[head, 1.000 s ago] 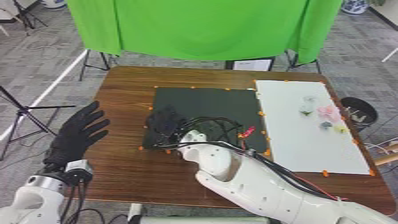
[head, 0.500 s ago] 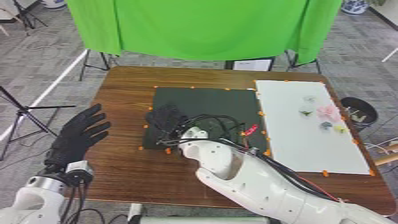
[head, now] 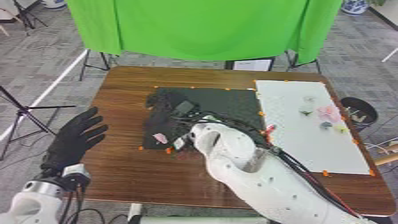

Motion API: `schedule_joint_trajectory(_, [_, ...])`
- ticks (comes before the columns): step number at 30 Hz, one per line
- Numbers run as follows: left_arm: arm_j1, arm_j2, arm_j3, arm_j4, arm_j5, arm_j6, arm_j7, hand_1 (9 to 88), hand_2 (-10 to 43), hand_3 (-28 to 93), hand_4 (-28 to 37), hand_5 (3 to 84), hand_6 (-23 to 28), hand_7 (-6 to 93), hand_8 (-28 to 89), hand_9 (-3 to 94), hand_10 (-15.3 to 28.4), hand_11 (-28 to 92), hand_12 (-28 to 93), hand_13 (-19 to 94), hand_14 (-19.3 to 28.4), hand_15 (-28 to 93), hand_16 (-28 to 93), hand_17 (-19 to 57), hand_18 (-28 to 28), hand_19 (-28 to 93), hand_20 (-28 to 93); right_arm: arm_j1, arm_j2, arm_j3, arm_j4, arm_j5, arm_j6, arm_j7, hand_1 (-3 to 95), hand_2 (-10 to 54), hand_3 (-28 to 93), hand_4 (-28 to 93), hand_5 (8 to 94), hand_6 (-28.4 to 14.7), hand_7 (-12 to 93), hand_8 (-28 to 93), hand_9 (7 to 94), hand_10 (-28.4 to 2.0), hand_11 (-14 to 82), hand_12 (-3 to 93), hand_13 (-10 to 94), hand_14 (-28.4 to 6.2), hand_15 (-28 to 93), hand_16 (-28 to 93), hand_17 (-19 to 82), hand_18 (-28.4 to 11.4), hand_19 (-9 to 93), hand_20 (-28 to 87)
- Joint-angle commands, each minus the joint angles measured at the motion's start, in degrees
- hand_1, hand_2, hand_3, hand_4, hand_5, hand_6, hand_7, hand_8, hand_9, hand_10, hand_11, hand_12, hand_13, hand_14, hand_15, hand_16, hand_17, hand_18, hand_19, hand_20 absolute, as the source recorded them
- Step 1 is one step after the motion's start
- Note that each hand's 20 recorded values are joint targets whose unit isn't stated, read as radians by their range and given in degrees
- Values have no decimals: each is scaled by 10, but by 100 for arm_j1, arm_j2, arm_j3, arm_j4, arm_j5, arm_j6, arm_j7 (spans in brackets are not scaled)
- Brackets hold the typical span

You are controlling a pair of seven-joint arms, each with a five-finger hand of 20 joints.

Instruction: Arrange flowers

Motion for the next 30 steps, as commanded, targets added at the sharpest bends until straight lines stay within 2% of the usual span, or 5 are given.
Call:
schedule_joint_trajectory(1, [244,-148,-74,-78,45,69,-11,260,-24,698,-257,272,39,208,-107,230,123,228,170,184,168,346,-15,-99,235,418,79,-576,2138,1615,-516,217,115,576,270,-95,856,-283,417,-25,405,-175,468,-115,350,250,516,-85,794,302,254,-185,844,587])
schedule_joint_trajectory(8, [314,-191,-87,-77,43,46,3,260,-24,699,-259,269,36,211,-108,231,121,220,174,187,165,335,-6,-98,234,415,78,-2127,3352,3183,-776,-1068,-8,1191,282,-95,877,-280,415,-27,395,-172,464,-118,340,256,515,-89,773,294,260,-193,847,583])
schedule_joint_trajectory(14, [292,-187,-106,-63,48,1,-30,260,-24,700,-259,269,34,210,-109,232,119,217,177,189,165,332,-2,-96,234,413,79,-3478,3689,4510,-930,-1099,-804,1511,288,-95,892,-282,396,-31,365,-166,442,-126,300,247,503,-93,763,289,257,-198,843,576])
schedule_joint_trajectory(17, [312,-190,-101,-80,57,-3,-9,259,-25,702,-259,269,35,210,-108,233,119,217,178,191,169,335,-2,-96,234,412,80,-3924,3718,4899,-868,-973,-801,1543,283,-95,893,-282,368,-36,357,-153,416,-131,278,249,482,-97,767,276,244,-200,832,574])
schedule_joint_trajectory(30, [381,-282,-120,-123,60,64,9,259,-24,703,-260,269,34,210,-109,234,119,215,179,191,167,331,0,-95,233,412,81,-3696,3633,4671,-404,-636,-794,1336,276,-95,890,-283,404,-41,383,-159,469,-117,301,248,505,-84,771,273,247,-201,829,575])
